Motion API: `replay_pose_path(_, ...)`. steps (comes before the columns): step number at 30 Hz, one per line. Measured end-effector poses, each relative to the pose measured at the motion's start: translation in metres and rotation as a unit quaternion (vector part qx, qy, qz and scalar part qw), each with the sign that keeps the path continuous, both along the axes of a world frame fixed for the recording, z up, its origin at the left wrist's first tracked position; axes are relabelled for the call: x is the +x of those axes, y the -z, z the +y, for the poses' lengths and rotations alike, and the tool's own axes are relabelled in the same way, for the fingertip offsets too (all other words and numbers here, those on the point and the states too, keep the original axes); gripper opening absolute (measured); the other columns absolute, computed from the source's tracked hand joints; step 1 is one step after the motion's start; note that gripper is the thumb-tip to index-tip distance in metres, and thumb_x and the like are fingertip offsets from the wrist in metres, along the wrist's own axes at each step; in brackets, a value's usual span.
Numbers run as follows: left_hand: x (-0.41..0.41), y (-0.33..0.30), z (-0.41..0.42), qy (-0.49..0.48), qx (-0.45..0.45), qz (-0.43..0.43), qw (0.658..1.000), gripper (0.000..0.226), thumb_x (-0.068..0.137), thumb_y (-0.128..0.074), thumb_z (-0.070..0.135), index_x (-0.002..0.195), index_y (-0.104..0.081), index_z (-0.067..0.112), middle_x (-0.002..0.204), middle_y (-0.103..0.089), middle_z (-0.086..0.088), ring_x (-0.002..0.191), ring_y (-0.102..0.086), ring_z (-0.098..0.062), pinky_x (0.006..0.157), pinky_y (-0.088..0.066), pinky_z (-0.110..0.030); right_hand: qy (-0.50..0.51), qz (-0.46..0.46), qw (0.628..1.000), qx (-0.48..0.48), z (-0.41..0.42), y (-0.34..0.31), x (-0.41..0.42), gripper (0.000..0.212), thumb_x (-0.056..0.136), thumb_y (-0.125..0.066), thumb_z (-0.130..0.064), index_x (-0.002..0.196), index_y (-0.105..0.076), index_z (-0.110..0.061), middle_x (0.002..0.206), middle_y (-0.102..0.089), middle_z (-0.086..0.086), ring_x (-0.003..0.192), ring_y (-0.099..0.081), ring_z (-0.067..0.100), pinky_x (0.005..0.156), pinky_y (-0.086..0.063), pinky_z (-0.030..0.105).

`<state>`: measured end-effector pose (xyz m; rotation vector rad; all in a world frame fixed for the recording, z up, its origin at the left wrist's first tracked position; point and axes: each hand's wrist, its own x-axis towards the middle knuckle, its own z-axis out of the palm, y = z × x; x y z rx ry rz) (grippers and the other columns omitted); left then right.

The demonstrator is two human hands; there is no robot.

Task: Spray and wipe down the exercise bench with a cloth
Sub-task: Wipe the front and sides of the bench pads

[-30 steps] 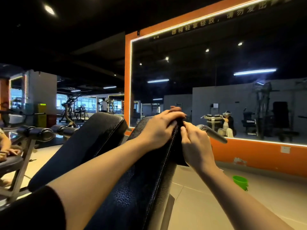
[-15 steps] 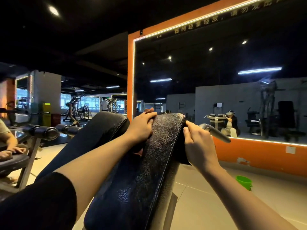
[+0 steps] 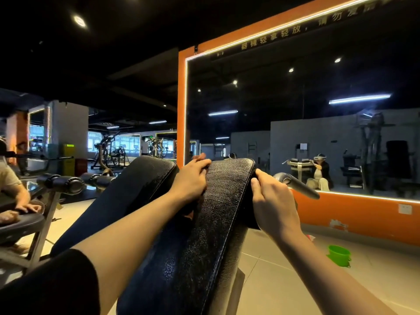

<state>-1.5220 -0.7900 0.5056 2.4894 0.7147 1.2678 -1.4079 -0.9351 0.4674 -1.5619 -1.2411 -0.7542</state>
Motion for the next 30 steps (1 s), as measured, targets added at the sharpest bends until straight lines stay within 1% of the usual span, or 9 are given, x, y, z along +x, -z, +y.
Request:
replay_pose_path(2,0.007,0.003,-0.029,0.063,0.067,0.003,0.996,0.043,0.100,-0.045,0.010,0.142,-0.046,0.020,0.154,-0.035,0.004,0.140,-0.032,-0.017,0.115,-0.018,-0.027,0.000,-0.019,1.000,0.007,0.001,0.001,0.000,0.023,0.102,-0.037,-0.016,0.089,-0.055,-0.013,0.073,-0.047,-0.003,0.058,-0.042,0.005,0.063,-0.036,0.006)
replay_pose_path(5,0.007,0.012,-0.051,0.137,0.131,0.029,0.981,0.047,0.100,-0.045,0.011,0.145,-0.042,0.025,0.153,-0.036,0.005,0.140,-0.030,-0.011,0.115,-0.019,-0.025,-0.011,-0.031,0.999,0.004,0.004,0.004,0.006,0.033,0.098,-0.030,-0.025,0.095,-0.059,-0.009,0.079,-0.059,0.003,0.064,-0.050,0.012,0.063,-0.041,0.019)
replay_pose_path(11,-0.019,0.018,0.003,-0.026,-0.014,-0.001,1.000,0.043,0.101,-0.044,0.011,0.143,-0.046,0.022,0.154,-0.036,-0.002,0.139,-0.036,-0.022,0.118,-0.022,-0.033,0.015,-0.017,1.000,-0.013,0.002,0.003,0.003,0.027,0.101,-0.033,-0.015,0.091,-0.057,-0.010,0.078,-0.058,0.005,0.060,-0.043,0.004,0.053,-0.029,0.016)
replay_pose_path(16,-0.017,0.036,-0.059,0.134,0.140,0.019,0.981,0.049,0.101,-0.044,0.010,0.146,-0.038,0.026,0.150,-0.031,0.016,0.135,-0.021,0.006,0.112,-0.012,-0.011,-0.008,-0.020,1.000,-0.014,0.000,0.004,0.003,0.021,0.100,-0.039,-0.008,0.091,-0.058,-0.009,0.074,-0.055,0.000,0.062,-0.048,0.005,0.054,-0.034,0.015)
replay_pose_path(18,-0.025,0.036,-0.037,0.114,0.094,0.011,0.989,0.047,0.100,-0.045,0.007,0.144,-0.042,0.024,0.150,-0.034,0.012,0.138,-0.025,0.000,0.112,-0.011,-0.009,-0.003,-0.018,1.000,-0.011,-0.001,0.004,0.003,0.020,0.099,-0.041,-0.005,0.091,-0.059,-0.008,0.074,-0.055,0.003,0.061,-0.046,0.005,0.056,-0.035,0.014)
replay_pose_path(21,-0.035,0.034,0.000,-0.012,-0.023,-0.026,0.999,0.044,0.100,-0.045,0.010,0.142,-0.046,0.021,0.152,-0.037,-0.001,0.140,-0.034,-0.019,0.115,-0.018,-0.025,0.017,-0.014,0.999,-0.023,-0.001,0.004,0.002,0.020,0.099,-0.040,-0.005,0.090,-0.058,-0.008,0.073,-0.051,0.002,0.059,-0.041,0.003,0.057,-0.034,0.010)
replay_pose_path(23,-0.031,0.037,-0.017,-0.016,-0.009,-0.024,1.000,0.045,0.101,-0.045,0.012,0.144,-0.043,0.023,0.154,-0.035,0.000,0.140,-0.033,-0.018,0.113,-0.018,-0.024,0.025,-0.012,0.999,-0.027,0.001,0.004,0.002,0.021,0.099,-0.039,-0.006,0.089,-0.057,-0.010,0.075,-0.052,0.002,0.059,-0.041,0.003,0.051,-0.029,0.014)
replay_pose_path(27,-0.032,0.058,-0.079,0.111,0.115,0.006,0.987,0.050,0.102,-0.041,0.014,0.149,-0.030,0.029,0.150,-0.019,0.023,0.135,-0.017,0.006,0.113,-0.012,-0.016,0.019,-0.038,0.999,-0.024,0.002,0.006,0.006,0.020,0.099,-0.040,-0.005,0.093,-0.059,-0.008,0.079,-0.060,0.006,0.060,-0.043,0.005,0.052,-0.030,0.014)
replay_pose_path(30,-0.049,0.066,-0.043,0.078,0.068,-0.001,0.995,0.049,0.100,-0.045,0.007,0.146,-0.039,0.023,0.152,-0.031,0.010,0.139,-0.026,-0.003,0.108,-0.009,-0.004,-0.004,-0.022,0.999,-0.025,-0.002,0.006,0.002,0.021,0.099,-0.040,-0.004,0.093,-0.059,-0.007,0.078,-0.058,0.005,0.063,-0.045,0.007,0.054,-0.031,0.013)
